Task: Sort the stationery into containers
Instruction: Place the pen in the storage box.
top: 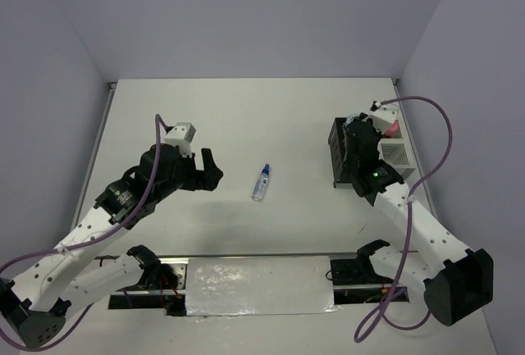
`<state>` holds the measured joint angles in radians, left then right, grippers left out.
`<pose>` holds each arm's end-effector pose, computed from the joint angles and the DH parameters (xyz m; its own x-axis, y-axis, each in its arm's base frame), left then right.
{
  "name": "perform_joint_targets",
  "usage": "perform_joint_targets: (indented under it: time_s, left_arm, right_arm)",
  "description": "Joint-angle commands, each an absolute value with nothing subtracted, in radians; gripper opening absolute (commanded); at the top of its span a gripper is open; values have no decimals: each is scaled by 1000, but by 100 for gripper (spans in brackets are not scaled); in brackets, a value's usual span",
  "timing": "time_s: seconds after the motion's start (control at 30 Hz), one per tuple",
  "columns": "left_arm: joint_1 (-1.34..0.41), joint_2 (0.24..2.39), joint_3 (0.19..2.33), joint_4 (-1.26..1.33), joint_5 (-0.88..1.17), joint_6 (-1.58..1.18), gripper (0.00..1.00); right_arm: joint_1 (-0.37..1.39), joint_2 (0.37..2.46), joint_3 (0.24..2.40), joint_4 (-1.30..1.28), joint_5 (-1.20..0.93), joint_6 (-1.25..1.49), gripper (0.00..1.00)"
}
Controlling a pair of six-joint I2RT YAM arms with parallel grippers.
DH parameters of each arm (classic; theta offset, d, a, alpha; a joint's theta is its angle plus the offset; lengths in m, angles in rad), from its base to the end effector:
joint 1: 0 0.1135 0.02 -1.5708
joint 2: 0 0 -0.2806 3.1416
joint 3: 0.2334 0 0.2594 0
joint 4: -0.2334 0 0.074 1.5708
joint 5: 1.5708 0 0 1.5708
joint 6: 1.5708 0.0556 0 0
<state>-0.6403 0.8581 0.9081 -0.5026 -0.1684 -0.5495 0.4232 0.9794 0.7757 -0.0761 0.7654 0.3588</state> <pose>0.1671 -0.1129 0.3420 -0.5435 -0.2371 -0.8052 0.2161 0.8874 -0.4072 0.2278 0.0604 0.3226 -0.1266 0.2207 -0.9671 0.3796 0.9115 0.1584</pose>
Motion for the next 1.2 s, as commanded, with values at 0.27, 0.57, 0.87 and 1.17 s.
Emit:
perform_joint_targets:
  time_s: [0.27, 0.57, 0.87, 1.17]
  left_arm:
    - [-643, 810, 865, -548, -132, -531, 99]
    - [-643, 818, 854, -531, -115, -540, 99]
    - [-643, 861, 821, -476, -149, -594, 99]
    - [-643, 988, 790, -306, -88, -629, 99]
  right_arm:
    - [282, 1077, 772, -48, 893, 281, 0]
    - [278, 1118, 761, -37, 839, 313, 10]
    - [279, 1068, 693, -8, 765, 339, 60]
    - [302, 951, 710, -110, 651, 408, 100]
